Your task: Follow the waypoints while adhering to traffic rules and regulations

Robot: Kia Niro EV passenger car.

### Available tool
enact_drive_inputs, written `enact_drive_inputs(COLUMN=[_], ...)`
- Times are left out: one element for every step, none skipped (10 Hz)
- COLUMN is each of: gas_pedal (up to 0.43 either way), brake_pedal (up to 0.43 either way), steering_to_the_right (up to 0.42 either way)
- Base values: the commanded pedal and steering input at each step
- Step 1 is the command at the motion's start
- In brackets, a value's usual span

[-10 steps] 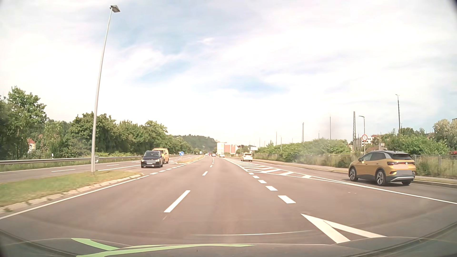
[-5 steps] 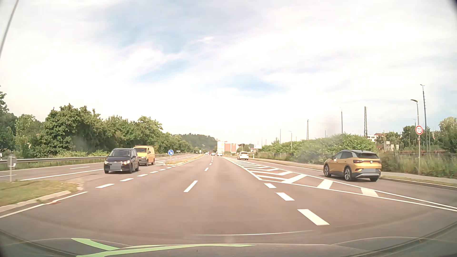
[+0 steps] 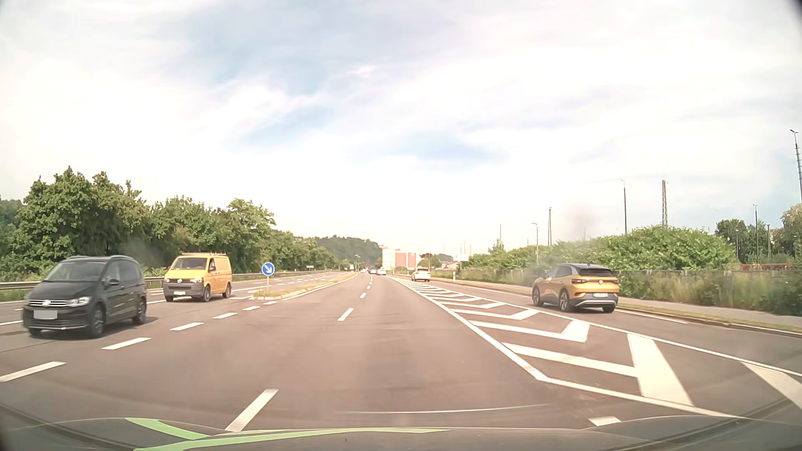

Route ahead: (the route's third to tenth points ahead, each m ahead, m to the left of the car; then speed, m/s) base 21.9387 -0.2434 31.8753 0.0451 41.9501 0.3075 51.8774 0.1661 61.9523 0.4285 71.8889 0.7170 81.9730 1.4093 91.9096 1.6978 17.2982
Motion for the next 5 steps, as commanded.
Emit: enact_drive_inputs(gas_pedal=[0.087,0.079,0.079,0.079,0.079], brake_pedal=[0.0,0.0,0.0,0.0,0.0], steering_to_the_right=[-0.002,-0.003,-0.003,-0.004,-0.004])
